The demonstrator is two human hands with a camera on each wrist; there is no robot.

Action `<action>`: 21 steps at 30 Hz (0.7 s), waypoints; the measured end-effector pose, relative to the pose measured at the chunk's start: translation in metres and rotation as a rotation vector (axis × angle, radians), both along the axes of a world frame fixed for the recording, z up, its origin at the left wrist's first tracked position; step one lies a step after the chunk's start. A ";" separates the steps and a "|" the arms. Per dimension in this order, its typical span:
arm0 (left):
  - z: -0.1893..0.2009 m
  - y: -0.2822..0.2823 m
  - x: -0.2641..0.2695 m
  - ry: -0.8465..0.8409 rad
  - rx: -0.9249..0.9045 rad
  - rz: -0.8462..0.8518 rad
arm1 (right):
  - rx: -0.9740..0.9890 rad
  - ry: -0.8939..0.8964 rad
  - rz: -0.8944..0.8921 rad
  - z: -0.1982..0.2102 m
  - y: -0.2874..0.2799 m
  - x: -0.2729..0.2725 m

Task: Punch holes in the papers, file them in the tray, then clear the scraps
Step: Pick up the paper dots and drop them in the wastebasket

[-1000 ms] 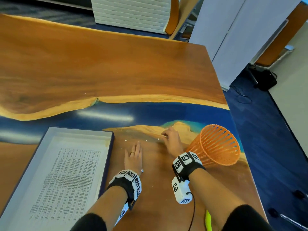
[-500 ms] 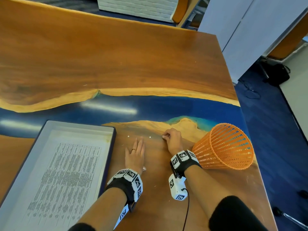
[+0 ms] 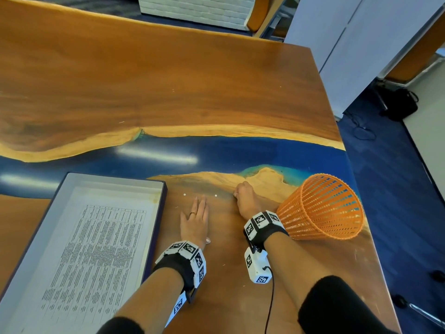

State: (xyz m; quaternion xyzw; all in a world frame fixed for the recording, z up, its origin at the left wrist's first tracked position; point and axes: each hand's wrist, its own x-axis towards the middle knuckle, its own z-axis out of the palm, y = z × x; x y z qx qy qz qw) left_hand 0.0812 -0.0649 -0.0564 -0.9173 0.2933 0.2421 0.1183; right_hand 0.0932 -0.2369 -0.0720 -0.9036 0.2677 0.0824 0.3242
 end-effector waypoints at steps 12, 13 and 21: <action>0.005 -0.003 -0.002 -0.023 0.033 0.004 | -0.050 -0.155 0.045 0.040 0.008 -0.016; 0.006 -0.004 -0.003 -0.024 0.037 0.001 | -0.045 -0.191 0.038 0.049 0.008 -0.018; 0.007 0.003 -0.010 -0.043 0.036 -0.035 | -0.054 -0.465 -0.018 0.132 -0.015 -0.055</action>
